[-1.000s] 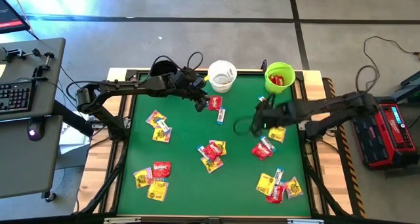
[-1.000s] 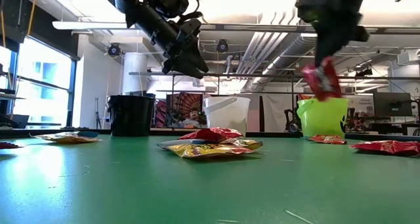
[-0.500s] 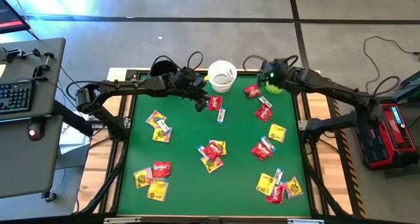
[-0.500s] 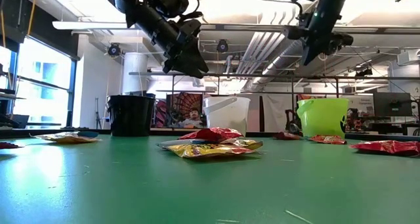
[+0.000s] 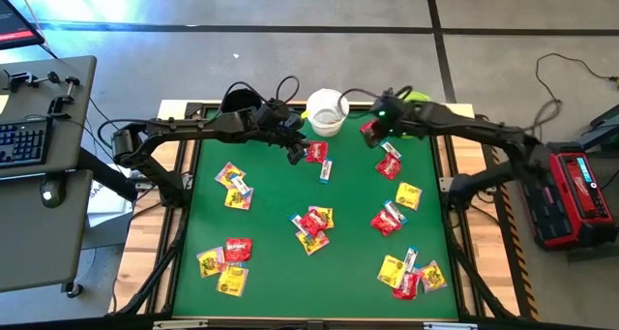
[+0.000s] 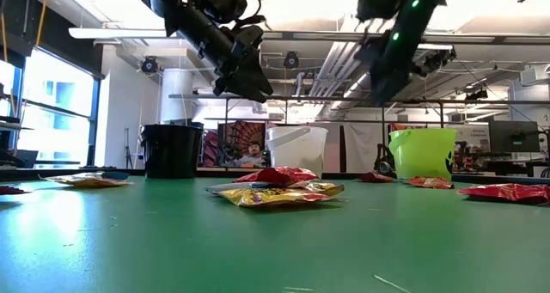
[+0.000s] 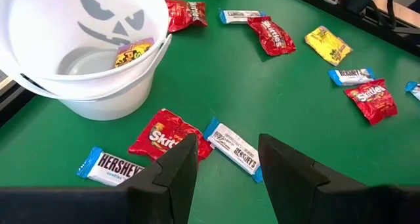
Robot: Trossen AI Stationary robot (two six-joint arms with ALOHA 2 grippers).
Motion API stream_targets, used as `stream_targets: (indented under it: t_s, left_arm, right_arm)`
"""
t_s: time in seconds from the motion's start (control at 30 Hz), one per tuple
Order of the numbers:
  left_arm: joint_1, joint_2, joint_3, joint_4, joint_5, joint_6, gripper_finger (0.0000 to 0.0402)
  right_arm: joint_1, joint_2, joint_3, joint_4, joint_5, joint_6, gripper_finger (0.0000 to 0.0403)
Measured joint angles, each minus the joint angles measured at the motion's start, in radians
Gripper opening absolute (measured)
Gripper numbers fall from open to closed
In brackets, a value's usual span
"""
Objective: Sort candy by brand, put in halloween buckets
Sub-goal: Put the red candy into the green bucket
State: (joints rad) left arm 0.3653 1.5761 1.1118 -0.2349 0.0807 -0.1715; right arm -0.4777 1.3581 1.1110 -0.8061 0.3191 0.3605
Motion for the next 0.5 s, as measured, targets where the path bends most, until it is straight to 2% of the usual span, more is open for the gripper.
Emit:
stream_targets:
  t_s: [0.1,0.2,0.33,0.5]
  left_arm:
    - [0.001,0.000,0.000,0.000,-0.002,0.000,0.0154]
    - [0.001,0.000,0.000,-0.001,-0.005,0.000,0.0154]
    - [0.001,0.000,0.000,-0.003,-0.005,0.000,0.0154]
    - [0.001,0.000,0.000,-0.015,-0.005,-0.002,0.0154]
  right_arm:
    - [0.000,0.101,0.000,0.034,0.021,-0.069,0.0169]
    - [-0.001,0.198,0.000,0.089,0.050,-0.153,0.0191]
    - [-0.019,0.303,0.000,0.122,0.056,-0.195,0.0197]
    - [-0.058,0.382,0.000,0.154,0.113,-0.220,0.0197]
